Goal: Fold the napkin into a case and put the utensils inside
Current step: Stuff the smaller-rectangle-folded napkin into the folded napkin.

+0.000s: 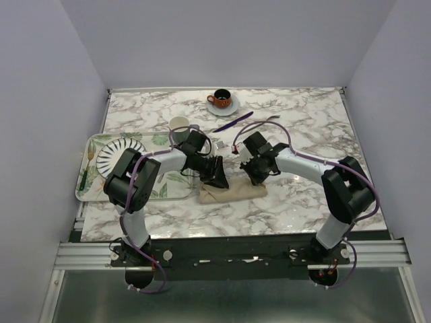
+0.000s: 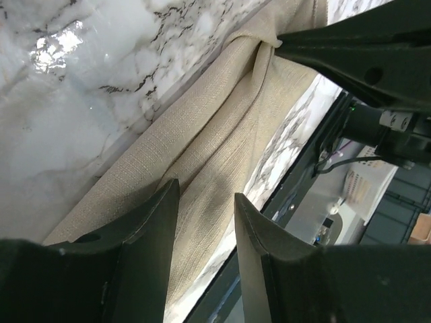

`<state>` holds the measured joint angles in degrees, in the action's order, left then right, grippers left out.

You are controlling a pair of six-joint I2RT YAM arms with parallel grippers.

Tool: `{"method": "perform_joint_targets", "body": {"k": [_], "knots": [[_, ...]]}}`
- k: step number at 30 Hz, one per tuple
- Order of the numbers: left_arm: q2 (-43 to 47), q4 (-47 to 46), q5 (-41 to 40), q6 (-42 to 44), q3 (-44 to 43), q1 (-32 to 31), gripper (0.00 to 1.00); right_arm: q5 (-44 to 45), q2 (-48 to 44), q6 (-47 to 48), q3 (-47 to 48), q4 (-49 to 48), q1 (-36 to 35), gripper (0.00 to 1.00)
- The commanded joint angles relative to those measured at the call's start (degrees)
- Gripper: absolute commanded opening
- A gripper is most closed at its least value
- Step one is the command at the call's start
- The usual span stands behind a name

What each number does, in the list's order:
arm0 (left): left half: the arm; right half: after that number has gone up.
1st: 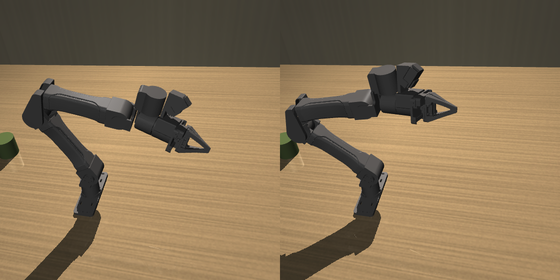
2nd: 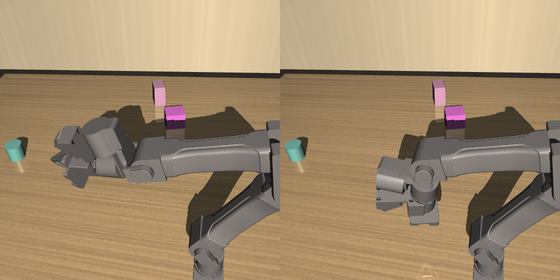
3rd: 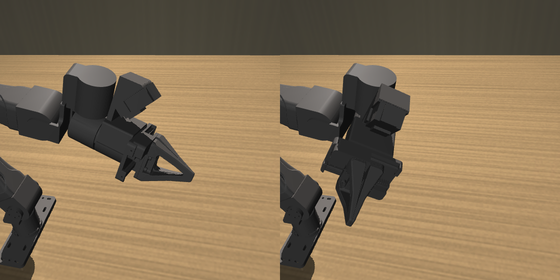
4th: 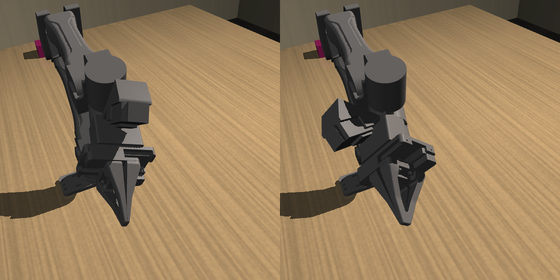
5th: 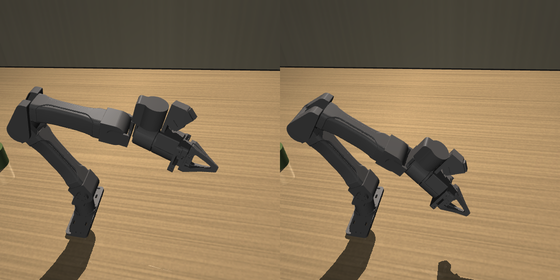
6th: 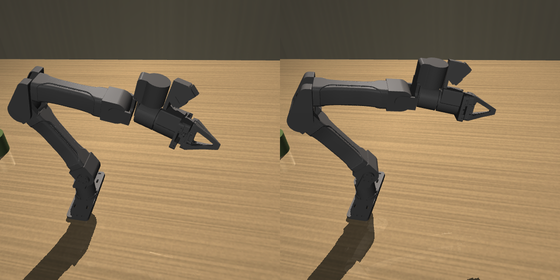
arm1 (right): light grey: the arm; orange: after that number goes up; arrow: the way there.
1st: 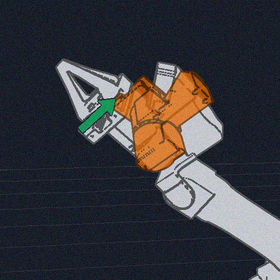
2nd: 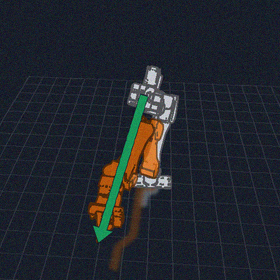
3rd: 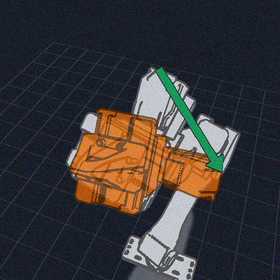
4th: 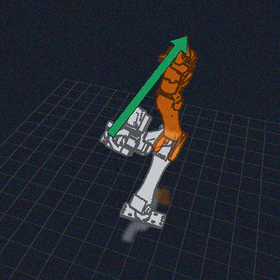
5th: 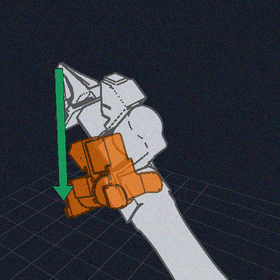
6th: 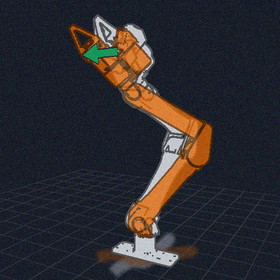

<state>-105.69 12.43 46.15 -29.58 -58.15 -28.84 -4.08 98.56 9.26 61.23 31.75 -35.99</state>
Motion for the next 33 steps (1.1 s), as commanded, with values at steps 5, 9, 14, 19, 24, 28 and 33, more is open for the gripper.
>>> {"method": "perform_joint_targets", "body": {"k": [5,9,14,19,24,28,33], "knots": [[-0.22,4.45,1.22,7.52,-1.44,0.10,0.49,-0.14,1.72,0.85,-0.32,1.83,0.30,0.01],[-0.22,5.41,-0.35,11.29,-4.95,0.10,0.50,-0.32,1.81,0.94,-0.24,1.83,0.30,0.01],[-1.62,8.84,-1.68,15.34,-9.00,0.27,0.50,-0.49,1.81,1.11,0.03,1.83,0.30,0.01],[-2.68,15.24,-1.33,19.82,-9.18,0.28,0.50,0.03,1.72,1.29,0.03,1.83,0.22,0.01],[-2.59,20.17,-0.53,22.90,-8.30,0.19,0.49,0.12,1.90,1.38,0.20,1.83,0.30,0.01],[-1.71,21.94,-0.62,23.78,-6.72,0.10,0.49,0.03,2.07,1.38,0.29,1.74,0.22,0.01],[-1.54,21.68,0.16,23.26,-6.71,-0.07,0.47,-0.32,2.07,1.38,0.29,1.56,0.30,0.01]]}}
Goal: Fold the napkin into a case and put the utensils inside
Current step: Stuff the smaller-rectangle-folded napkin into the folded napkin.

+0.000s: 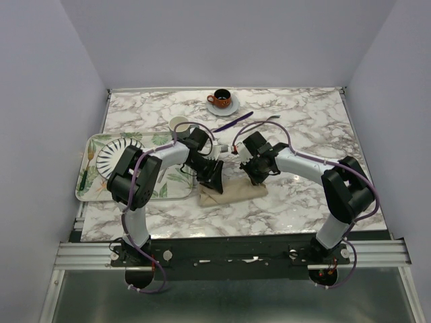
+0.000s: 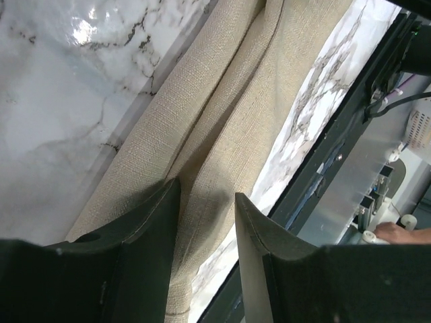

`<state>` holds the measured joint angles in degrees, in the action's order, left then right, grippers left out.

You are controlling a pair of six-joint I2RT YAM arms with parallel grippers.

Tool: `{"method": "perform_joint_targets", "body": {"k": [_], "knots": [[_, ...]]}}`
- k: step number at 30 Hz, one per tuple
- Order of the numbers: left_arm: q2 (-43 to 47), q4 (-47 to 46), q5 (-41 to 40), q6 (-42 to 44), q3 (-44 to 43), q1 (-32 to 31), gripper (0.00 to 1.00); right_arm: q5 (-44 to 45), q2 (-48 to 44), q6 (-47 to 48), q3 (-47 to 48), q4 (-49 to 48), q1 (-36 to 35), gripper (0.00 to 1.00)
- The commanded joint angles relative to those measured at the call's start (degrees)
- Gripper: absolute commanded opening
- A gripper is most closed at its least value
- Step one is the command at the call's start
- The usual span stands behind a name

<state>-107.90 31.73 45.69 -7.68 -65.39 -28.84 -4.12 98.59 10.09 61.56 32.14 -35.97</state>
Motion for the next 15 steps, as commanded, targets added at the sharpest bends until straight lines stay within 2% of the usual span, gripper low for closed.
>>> {"method": "perform_joint_targets", "body": {"k": [1,7,13,15], "knots": [[0.67,2.29,0.71,1.35,0.43,-0.16,0.47,-0.27,2.05,0.46,-0.04,1.17,0.28,0.01],[-0.03,2.20,1.86,1.27,0.17,-1.48,0.45,-0.27,1.70,0.37,-0.04,1.52,0.28,0.01],[-1.61,0.97,1.95,-0.23,-1.49,-1.66,0.27,-0.54,1.35,0.28,0.49,1.87,0.28,0.01],[-1.88,0.80,1.86,-1.10,-2.29,-1.48,0.16,-0.36,1.08,0.46,0.75,2.05,0.28,0.01]]}}
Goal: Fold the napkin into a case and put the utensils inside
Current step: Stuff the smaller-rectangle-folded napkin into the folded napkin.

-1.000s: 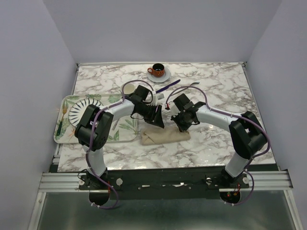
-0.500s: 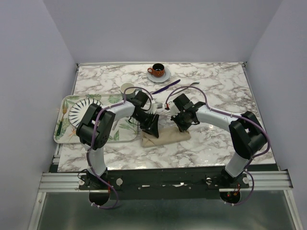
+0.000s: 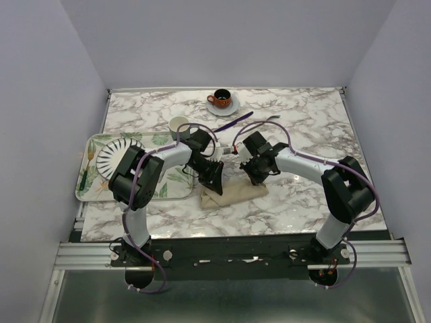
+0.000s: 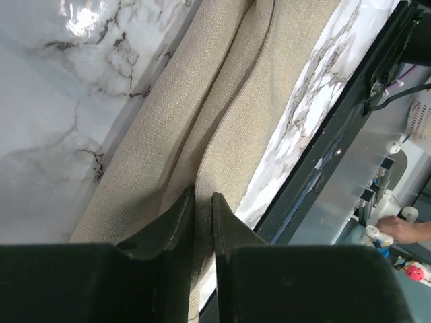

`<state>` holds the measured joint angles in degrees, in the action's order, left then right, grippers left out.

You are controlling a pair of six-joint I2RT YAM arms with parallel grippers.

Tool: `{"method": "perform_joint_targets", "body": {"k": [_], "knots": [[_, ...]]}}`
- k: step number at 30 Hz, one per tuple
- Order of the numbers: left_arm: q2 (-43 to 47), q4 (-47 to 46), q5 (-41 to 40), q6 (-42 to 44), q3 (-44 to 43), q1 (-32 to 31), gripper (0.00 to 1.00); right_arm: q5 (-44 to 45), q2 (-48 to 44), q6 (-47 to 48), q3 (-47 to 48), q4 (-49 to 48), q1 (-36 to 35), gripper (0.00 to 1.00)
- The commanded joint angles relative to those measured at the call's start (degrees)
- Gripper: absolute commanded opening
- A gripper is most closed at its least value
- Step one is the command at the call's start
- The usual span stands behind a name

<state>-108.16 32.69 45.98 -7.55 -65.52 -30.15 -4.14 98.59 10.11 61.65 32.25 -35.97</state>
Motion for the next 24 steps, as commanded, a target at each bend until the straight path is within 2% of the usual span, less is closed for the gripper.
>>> {"method": "perform_joint_targets", "body": {"k": [1,3,4,12,22,24], "knots": [[-1.62,-0.78,1.92,-1.59,-2.51,0.00,0.13,-0.25,0.91,0.53,0.93,2.03,0.28,0.01],[-1.62,-1.04,2.36,-2.38,-2.86,0.09,0.01,0.01,0.47,0.79,1.19,2.12,0.28,0.01],[-1.62,-1.22,2.45,-2.64,-3.12,0.18,0.00,0.10,0.29,0.96,1.19,2.20,0.28,0.01],[-1.96,-2.81,0.79,-3.61,-5.50,2.02,0.00,0.63,0.20,2.55,1.19,1.68,0.28,0.01],[-9.52,-4.56,-2.38,-5.54,-5.68,2.82,0.00,1.51,-0.06,3.16,3.04,2.29,0.28,0.01],[-10.75,-4.56,-2.82,-5.81,-5.85,2.82,0.00,0.90,-0.76,3.16,3.56,2.99,0.37,0.03]]}}
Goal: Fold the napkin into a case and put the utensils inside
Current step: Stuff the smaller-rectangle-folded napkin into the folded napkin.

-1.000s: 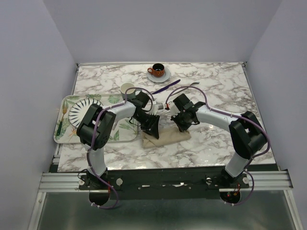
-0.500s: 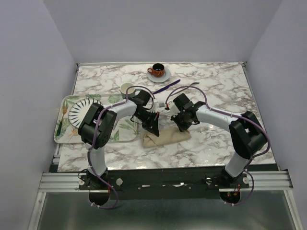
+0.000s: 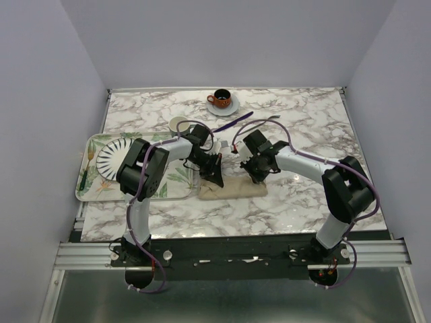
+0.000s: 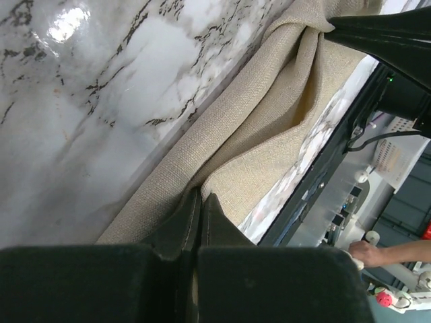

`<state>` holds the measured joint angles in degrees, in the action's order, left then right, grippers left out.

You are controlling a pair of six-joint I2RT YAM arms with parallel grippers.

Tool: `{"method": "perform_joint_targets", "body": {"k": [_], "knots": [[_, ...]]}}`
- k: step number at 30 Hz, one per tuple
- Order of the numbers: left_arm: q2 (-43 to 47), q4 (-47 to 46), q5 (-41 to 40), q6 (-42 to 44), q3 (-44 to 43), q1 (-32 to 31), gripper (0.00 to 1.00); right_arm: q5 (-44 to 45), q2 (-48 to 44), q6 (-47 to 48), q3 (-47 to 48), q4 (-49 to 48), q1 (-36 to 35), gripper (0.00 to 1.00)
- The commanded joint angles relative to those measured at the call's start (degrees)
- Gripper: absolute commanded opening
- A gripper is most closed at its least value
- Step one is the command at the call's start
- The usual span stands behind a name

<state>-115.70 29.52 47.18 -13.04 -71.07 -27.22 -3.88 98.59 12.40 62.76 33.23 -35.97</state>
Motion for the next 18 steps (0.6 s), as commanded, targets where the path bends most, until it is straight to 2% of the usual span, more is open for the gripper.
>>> {"method": "perform_joint_targets", "body": {"k": [1,5,9,13,18], "knots": [[-3.48,-1.48,-3.94,-0.32,-0.30,-0.02,0.00,0.45,-1.11,0.61,2.71,2.79,0.28,0.04],[-4.62,-0.78,-3.85,-0.06,-0.30,-0.02,0.00,-0.25,-2.69,-0.45,5.43,5.87,0.46,0.16],[-4.89,-0.51,-3.94,0.20,-0.39,-0.02,0.00,-1.56,-3.49,-1.24,7.37,8.34,1.51,0.24],[-5.06,-0.43,-3.59,-0.14,-0.56,0.06,0.00,-5.60,-5.32,-0.28,7.20,7.99,1.78,0.23],[-5.50,-0.34,-3.23,-0.58,-0.74,-0.02,0.00,-14.74,-5.77,0.87,6.76,7.90,1.34,0.13]]}}
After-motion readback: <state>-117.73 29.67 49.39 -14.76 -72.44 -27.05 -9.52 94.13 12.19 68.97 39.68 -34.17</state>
